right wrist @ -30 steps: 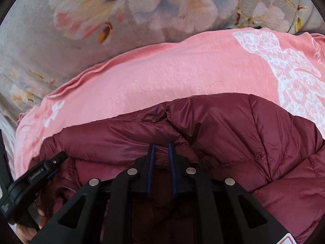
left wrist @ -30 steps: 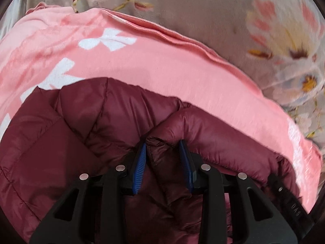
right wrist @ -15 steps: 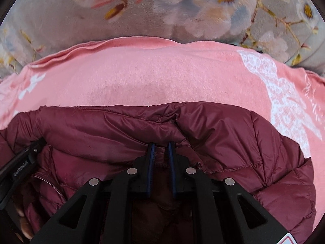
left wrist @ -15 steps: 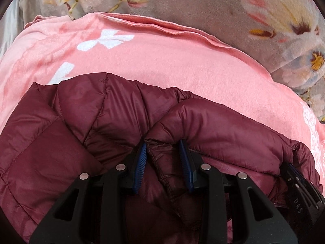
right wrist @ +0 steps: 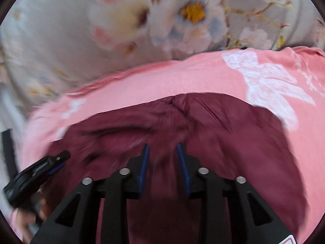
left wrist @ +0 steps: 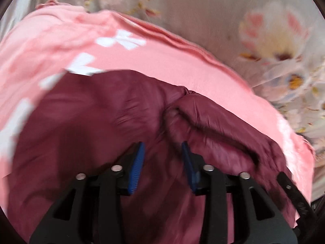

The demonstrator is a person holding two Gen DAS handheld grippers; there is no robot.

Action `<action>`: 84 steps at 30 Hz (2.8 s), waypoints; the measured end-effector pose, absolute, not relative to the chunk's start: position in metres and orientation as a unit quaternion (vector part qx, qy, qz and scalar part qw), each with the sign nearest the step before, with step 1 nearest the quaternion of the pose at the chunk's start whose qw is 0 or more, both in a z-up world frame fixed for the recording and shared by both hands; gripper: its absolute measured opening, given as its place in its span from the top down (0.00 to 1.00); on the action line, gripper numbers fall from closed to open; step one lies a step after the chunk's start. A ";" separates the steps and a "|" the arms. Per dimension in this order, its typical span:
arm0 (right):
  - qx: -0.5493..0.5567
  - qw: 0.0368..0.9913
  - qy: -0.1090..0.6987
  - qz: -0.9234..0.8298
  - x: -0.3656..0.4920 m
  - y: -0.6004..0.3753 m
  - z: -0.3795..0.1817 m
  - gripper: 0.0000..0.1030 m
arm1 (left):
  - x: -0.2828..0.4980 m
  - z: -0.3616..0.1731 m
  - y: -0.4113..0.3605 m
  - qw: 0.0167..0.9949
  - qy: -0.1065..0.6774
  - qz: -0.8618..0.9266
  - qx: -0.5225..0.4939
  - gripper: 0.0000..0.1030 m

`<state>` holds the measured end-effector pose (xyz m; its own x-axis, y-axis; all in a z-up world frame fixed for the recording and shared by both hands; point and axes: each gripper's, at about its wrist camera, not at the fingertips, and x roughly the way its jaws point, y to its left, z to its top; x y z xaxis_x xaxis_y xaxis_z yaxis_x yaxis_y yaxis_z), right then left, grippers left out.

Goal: Fold large clothes

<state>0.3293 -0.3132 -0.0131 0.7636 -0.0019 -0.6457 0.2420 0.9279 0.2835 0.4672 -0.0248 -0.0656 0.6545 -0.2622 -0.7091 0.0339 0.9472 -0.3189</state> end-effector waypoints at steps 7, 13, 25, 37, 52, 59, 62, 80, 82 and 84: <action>0.185 0.933 0.303 -0.055 0.111 -0.325 0.010 0.44 | 0.331 -0.034 0.079 0.890 0.408 -0.103 -0.175 0.37; 0.199 0.919 0.323 -0.110 -0.019 -0.336 -0.012 0.33 | 0.229 -0.039 0.146 0.899 0.408 -0.053 -0.153 0.34; 0.308 0.884 0.332 -0.114 -0.073 -0.337 -0.059 0.30 | 0.161 -0.085 0.217 0.877 0.430 -0.010 -0.212 0.21; 0.330 0.881 0.324 -0.101 -0.049 -0.323 -0.057 0.93 | 0.158 -0.080 0.194 0.865 0.448 -0.058 -0.218 0.91; 0.092 0.973 0.213 -0.001 -0.206 -0.268 0.061 0.97 | 0.020 0.027 0.226 0.898 0.355 -0.148 -0.214 0.97; 0.051 0.987 0.152 -0.001 -0.274 -0.252 0.111 0.97 | -0.066 0.088 0.262 0.920 0.259 -0.166 -0.244 0.97; 0.070 0.991 0.112 -0.007 -0.279 -0.255 0.129 0.97 | -0.083 0.115 0.262 0.931 0.213 -0.170 -0.241 0.97; 0.037 0.983 0.167 -0.068 -0.154 -0.278 0.086 0.97 | 0.027 0.086 0.222 0.938 0.259 -0.121 -0.198 0.97; 0.033 0.983 0.168 -0.059 -0.164 -0.274 0.084 0.97 | 0.030 0.078 0.225 0.933 0.270 -0.119 -0.204 0.97; 0.017 0.986 0.160 -0.051 -0.187 -0.264 0.090 0.97 | 0.019 0.075 0.234 0.931 0.273 -0.120 -0.210 0.97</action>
